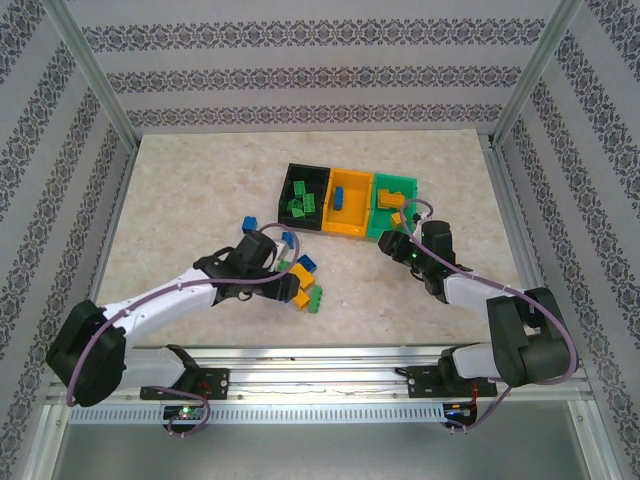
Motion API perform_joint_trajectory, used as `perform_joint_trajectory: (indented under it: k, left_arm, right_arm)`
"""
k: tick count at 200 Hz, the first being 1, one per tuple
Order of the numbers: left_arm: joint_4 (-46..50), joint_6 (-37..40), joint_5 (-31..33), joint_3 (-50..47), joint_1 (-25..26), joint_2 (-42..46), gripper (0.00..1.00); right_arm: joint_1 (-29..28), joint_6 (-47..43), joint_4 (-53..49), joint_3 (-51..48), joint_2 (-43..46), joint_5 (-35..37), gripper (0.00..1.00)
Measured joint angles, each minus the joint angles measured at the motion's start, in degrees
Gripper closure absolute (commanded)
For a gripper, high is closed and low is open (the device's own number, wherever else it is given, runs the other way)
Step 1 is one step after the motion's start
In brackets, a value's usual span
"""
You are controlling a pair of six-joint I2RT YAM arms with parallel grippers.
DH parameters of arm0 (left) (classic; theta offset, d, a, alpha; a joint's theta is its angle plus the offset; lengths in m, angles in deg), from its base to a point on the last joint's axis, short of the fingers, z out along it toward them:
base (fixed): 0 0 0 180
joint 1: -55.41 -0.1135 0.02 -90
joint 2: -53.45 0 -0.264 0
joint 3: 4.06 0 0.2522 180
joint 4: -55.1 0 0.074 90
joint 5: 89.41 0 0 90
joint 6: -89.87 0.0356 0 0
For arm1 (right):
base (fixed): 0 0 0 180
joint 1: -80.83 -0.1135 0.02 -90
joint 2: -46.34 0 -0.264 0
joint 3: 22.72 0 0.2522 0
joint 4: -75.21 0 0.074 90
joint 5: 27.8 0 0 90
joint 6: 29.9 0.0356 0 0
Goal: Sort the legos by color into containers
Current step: Rotate the lego at the center of the table.
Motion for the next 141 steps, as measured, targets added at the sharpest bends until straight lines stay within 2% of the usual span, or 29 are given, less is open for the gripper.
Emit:
perform_joint_trajectory:
  k: [59,141]
  left_arm:
    - [3.89,-0.35,3.74,11.52,2.89,-12.37,0.28]
    - [9.99,-0.52,7.21,18.75,4.94,-22.99,0.27]
  right_arm:
    - [0.13,0.13,0.0,0.0,0.02,0.0,0.52]
    - [1.49,0.61,0.24,-0.76,1.25,0.07,0.48]
